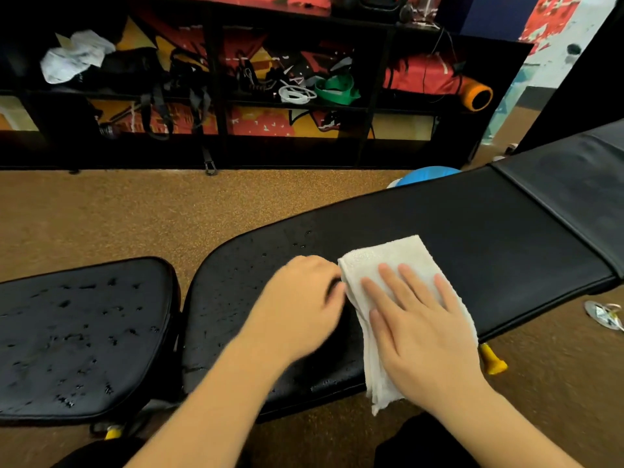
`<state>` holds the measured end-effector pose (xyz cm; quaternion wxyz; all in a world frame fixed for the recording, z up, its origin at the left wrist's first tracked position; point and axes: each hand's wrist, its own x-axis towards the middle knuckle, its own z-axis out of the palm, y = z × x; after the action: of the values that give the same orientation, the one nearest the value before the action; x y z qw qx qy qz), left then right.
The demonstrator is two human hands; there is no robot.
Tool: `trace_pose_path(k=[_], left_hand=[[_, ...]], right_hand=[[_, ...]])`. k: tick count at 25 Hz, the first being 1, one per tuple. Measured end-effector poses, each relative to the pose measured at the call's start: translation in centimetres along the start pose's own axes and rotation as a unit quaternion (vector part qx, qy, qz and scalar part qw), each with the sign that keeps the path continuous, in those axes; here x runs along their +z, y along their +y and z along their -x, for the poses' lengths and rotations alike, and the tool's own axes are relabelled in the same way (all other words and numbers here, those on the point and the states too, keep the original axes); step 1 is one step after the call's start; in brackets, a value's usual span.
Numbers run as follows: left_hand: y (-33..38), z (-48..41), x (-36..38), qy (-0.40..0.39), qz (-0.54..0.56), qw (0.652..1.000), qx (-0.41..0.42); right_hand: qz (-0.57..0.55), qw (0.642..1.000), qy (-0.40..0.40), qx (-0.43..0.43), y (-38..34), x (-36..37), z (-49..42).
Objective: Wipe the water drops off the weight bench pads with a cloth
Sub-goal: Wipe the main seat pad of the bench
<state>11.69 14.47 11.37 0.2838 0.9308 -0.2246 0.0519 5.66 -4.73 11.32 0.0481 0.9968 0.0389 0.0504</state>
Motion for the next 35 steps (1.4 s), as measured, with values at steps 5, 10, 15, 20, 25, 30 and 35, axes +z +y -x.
trace_pose_path(k=[5,10,15,20,25,30,35], left_hand=[[6.3,2.6,3.1,0.004,0.063,0.996,0.064],[7.7,2.9,4.3,-0.004,0.08,0.995,0.055],[6.7,-1.5,4.2,0.001,0.033,0.999,-0.011],[8.9,-7.6,4.9,-0.025,0.054,0.997,-0.056],[9.6,-8.7,8.0,-0.046,0.052,0.994,-0.079],[10.1,-5.7,8.0,-0.068,-0.017,0.996,-0.063],[8.7,2.1,6.8,-0.109,-0.052,0.992,0.037]], right_hand=[[0.024,0.994,-0.097,-0.039,4.0,-2.4,-6.4],[-0.134,0.987,-0.089,0.014,3.8,-2.7,-10.9],[-0.353,0.935,-0.026,0.017,7.1,-5.0,-10.4],[-0.085,0.992,-0.011,-0.09,9.3,-3.3,-8.6],[-0.163,0.983,0.077,-0.04,9.1,-2.8,-9.5],[-0.235,0.96,0.149,0.018,9.4,-2.4,-9.4],[-0.08,0.991,0.097,-0.04,8.7,-1.5,-9.1]])
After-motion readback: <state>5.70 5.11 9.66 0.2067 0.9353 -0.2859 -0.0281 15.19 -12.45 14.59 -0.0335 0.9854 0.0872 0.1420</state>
